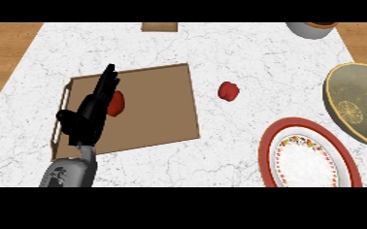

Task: Pick the eggplant from the plate and place it in the bowl

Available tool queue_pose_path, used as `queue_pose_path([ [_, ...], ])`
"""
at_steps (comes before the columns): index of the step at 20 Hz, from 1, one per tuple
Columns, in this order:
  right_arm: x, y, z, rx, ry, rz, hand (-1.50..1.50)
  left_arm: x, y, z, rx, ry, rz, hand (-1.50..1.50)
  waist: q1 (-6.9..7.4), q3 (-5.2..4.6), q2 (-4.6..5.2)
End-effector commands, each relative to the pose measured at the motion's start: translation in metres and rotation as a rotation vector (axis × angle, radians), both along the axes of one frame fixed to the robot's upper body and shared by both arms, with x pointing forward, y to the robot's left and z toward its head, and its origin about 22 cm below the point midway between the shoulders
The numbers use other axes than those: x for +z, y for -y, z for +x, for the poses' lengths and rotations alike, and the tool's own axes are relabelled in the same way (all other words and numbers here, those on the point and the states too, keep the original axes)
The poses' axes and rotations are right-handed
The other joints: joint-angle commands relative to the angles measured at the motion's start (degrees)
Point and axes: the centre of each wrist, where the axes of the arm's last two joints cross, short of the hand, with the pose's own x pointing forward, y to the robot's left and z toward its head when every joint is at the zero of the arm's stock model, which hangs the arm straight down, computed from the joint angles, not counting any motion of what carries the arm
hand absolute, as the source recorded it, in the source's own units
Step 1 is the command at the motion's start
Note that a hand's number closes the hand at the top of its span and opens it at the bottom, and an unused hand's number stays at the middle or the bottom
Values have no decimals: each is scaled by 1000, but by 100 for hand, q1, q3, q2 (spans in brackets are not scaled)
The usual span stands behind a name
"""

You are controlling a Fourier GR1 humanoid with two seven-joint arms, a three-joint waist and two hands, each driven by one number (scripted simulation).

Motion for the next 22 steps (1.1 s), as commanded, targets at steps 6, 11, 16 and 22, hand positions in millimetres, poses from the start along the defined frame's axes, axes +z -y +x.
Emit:
queue_pose_path([
  [6,-38,24,66,-140,3,-243,150,-2,15,9,-11,6,-10,0,67,8,25],
  [11,-70,56,104,-191,-34,-215,150,-1,11,6,-15,7,-8,0,41,8,12],
  [16,-112,78,124,-230,-57,-271,150,-10,22,-9,-12,8,-4,0,65,11,15],
  [22,-135,115,132,-176,-205,-234,150,-3,-3,-9,-23,2,-6,0,81,13,18],
])
